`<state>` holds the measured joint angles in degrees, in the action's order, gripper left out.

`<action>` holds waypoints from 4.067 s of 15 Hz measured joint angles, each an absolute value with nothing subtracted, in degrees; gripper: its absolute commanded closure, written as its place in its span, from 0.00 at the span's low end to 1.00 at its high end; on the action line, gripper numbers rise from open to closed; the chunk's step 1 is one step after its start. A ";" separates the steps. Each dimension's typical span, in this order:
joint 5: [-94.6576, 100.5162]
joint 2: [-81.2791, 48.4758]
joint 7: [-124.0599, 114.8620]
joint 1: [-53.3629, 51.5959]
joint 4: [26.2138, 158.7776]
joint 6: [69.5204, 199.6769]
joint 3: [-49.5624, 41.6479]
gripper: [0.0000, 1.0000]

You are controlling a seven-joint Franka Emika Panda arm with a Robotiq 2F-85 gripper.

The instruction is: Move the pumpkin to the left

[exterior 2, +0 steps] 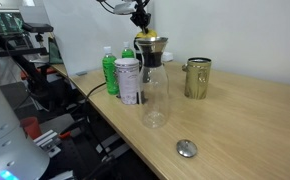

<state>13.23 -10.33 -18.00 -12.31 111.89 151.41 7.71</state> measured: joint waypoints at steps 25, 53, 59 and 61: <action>9.85 -32.68 7.99 -17.74 96.08 150.60 14.04 0.45; 10.15 -13.16 9.41 -12.29 98.00 151.14 6.78 0.00; 0.27 -1.83 17.74 -8.52 108.61 150.26 9.04 0.00; 0.27 -2.15 17.74 -8.48 108.69 150.32 9.18 0.00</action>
<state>0.27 -2.15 17.74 -8.48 108.69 150.32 9.18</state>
